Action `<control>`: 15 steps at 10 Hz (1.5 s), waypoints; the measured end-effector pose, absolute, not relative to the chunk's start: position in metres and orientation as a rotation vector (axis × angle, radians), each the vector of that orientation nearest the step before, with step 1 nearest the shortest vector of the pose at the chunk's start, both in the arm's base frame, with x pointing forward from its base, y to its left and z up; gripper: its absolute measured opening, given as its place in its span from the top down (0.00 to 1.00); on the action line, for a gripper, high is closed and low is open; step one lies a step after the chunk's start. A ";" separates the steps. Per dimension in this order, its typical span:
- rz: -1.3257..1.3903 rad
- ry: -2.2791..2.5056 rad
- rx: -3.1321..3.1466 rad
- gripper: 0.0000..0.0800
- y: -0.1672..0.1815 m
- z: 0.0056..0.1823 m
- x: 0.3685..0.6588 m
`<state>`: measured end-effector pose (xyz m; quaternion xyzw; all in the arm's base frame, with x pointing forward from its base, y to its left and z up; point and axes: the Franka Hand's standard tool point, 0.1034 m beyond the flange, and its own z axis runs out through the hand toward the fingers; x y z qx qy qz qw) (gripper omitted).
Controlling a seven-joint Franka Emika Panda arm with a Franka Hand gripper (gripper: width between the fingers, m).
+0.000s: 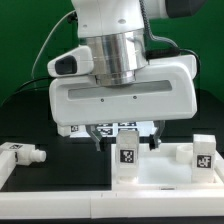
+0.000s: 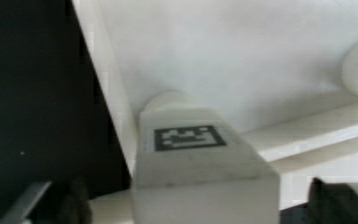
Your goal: Assemble square table
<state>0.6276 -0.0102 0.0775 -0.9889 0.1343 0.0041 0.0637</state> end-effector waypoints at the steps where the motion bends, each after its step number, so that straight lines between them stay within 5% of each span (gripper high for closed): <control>1: 0.016 0.460 -2.978 0.32 -0.010 0.077 0.628; 2: 0.021 0.542 -2.964 0.54 -0.010 0.077 0.628; 3: 0.025 0.603 -2.953 0.64 -0.010 0.077 0.628; 10: -0.017 1.949 -2.297 0.64 0.000 0.075 0.633; 15: -0.019 2.061 -2.159 0.64 0.000 0.075 0.633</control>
Offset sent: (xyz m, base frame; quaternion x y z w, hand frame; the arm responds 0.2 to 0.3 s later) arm 0.0000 0.0000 0.0000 0.0000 0.0000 0.1938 0.9810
